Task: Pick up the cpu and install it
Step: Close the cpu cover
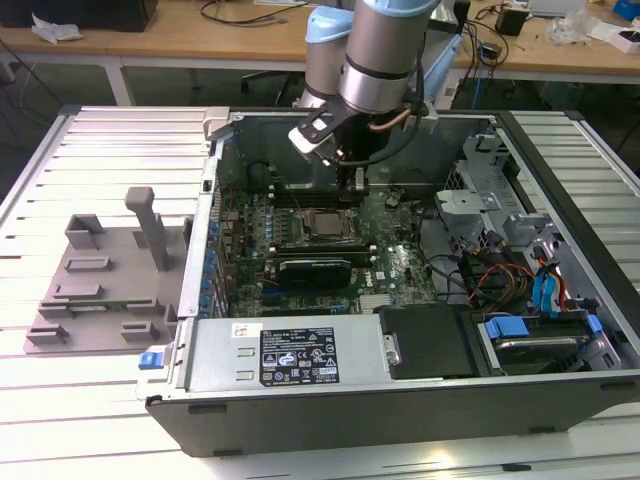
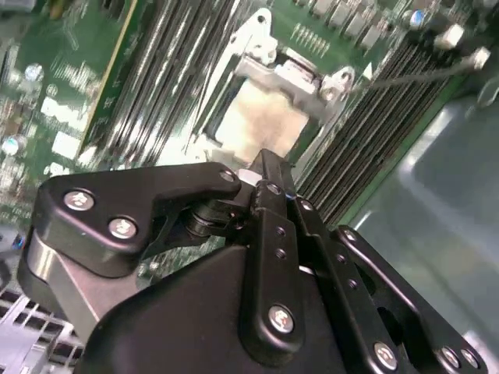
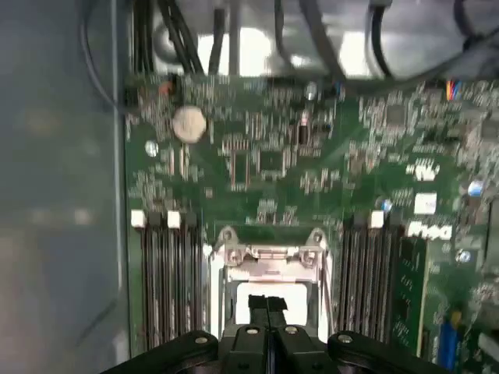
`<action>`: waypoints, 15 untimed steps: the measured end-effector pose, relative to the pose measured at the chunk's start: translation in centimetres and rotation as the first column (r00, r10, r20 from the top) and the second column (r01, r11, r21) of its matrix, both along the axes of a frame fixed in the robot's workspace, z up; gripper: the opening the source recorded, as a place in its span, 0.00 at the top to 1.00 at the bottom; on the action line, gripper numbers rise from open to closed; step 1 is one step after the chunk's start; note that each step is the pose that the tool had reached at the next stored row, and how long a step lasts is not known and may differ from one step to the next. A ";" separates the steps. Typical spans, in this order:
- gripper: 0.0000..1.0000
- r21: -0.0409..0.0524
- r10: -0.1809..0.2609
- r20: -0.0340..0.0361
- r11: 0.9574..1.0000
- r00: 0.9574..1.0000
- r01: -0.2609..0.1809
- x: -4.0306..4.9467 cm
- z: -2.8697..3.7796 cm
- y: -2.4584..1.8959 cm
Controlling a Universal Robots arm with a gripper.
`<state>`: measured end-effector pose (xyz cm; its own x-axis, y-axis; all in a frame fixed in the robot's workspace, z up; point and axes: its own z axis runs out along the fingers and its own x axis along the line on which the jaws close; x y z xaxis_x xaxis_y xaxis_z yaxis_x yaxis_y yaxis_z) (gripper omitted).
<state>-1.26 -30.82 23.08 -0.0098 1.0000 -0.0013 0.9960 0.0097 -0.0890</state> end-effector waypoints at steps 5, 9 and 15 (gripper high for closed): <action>0.89 0.000 0.000 0.000 1.000 1.000 0.000 -2.90 -2.56 -0.01; 0.89 -0.001 0.000 0.000 1.000 1.000 0.000 -2.92 -2.75 -0.02; 0.89 0.003 0.000 0.000 1.000 1.000 0.000 -1.56 -2.68 0.02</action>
